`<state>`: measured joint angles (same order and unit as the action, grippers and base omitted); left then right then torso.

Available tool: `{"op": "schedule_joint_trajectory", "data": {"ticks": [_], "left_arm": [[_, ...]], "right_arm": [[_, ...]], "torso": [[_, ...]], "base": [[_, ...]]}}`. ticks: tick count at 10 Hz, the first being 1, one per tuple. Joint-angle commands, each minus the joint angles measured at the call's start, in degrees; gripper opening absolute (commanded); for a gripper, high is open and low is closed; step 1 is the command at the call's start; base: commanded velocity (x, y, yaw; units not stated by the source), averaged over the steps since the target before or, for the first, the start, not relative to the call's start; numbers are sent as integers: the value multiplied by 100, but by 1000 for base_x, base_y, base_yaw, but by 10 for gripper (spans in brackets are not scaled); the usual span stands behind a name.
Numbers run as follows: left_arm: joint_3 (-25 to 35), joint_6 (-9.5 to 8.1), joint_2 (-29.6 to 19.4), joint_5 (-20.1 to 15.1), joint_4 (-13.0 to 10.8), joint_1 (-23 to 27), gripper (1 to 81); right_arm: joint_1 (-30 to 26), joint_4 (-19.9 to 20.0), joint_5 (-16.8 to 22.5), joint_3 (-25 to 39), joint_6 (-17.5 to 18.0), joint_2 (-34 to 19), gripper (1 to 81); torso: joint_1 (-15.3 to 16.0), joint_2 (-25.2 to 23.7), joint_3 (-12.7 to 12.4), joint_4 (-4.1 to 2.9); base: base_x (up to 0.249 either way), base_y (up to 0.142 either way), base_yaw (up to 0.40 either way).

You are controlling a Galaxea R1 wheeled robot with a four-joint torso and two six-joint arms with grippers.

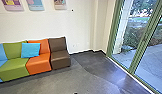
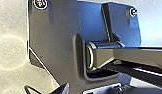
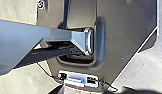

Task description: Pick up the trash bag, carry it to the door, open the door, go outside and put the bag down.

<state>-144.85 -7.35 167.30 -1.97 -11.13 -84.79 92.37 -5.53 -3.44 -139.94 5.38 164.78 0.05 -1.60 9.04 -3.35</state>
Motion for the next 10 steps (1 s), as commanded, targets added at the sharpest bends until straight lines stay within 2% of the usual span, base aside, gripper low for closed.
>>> {"op": "schedule_joint_trajectory", "data": {"ticks": [1,8,10], "left_arm": [[27,14,-30,-356,32,168,811],[27,14,-47,-391,14,168,811],[96,14,-108,-400,14,168,811]], "right_arm": [[-91,0,353,46,-28,-57,811],[-91,9,353,73,-19,-57,811],[-82,9,361,316,-19,-170,811]], "torso": [[0,0,0,0],[0,0,0,0],[5,5,2,0]], "base": [[124,0,0],[114,0,0],[0,0,0]]}}
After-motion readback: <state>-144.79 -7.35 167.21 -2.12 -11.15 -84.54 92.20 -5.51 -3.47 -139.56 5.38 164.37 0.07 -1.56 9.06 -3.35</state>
